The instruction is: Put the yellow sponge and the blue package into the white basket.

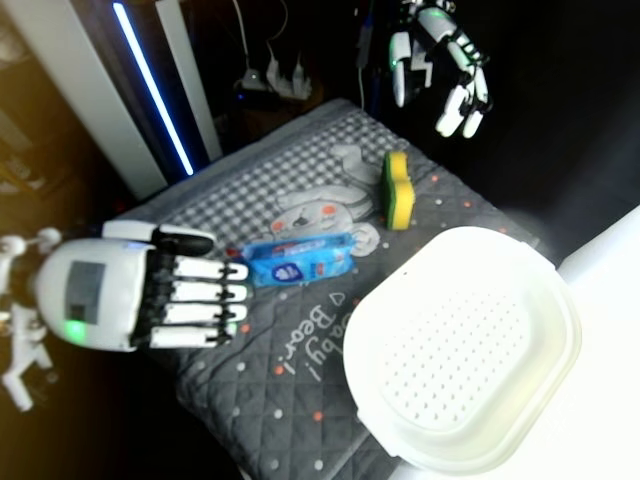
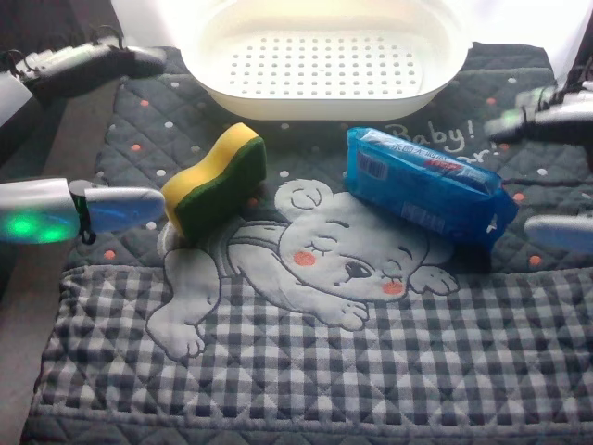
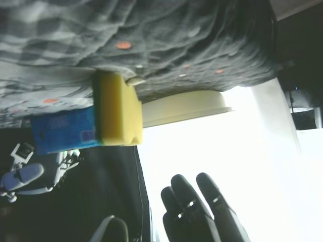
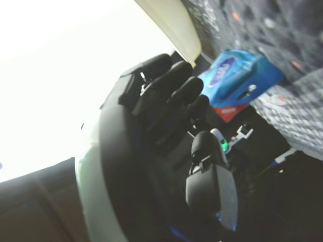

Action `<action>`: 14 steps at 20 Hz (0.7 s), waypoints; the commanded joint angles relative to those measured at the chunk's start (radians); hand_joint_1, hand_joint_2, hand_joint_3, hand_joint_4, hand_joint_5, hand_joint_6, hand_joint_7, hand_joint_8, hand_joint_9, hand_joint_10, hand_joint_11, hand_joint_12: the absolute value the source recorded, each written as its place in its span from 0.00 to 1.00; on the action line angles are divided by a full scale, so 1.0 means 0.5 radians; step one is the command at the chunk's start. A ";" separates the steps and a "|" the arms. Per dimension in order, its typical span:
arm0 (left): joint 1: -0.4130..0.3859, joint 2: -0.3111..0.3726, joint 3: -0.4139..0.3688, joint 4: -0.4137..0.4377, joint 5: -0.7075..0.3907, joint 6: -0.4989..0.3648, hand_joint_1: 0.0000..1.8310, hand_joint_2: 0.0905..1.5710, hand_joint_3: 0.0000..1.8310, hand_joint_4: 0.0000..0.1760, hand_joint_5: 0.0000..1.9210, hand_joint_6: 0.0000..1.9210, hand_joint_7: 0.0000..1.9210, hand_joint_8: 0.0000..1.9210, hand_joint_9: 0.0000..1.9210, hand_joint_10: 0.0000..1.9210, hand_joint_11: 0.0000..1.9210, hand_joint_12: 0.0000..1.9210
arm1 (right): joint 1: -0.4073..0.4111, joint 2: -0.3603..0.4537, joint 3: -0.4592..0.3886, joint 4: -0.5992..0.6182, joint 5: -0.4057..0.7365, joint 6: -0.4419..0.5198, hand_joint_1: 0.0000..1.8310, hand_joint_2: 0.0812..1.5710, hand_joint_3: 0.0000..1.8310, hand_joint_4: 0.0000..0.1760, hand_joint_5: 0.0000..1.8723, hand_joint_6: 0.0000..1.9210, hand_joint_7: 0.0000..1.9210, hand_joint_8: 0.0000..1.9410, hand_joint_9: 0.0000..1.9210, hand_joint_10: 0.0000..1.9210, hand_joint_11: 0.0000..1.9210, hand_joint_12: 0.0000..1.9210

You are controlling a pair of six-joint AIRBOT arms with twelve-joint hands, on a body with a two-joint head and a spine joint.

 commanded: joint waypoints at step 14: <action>-0.125 -0.168 0.068 0.037 -0.130 -0.005 0.41 0.52 0.00 0.53 0.03 0.00 0.05 0.00 0.06 0.00 0.00 0.38 | 0.060 -0.087 0.020 0.128 0.335 0.006 0.36 0.52 0.00 1.00 0.00 0.00 0.00 0.00 0.00 0.00 0.00 0.19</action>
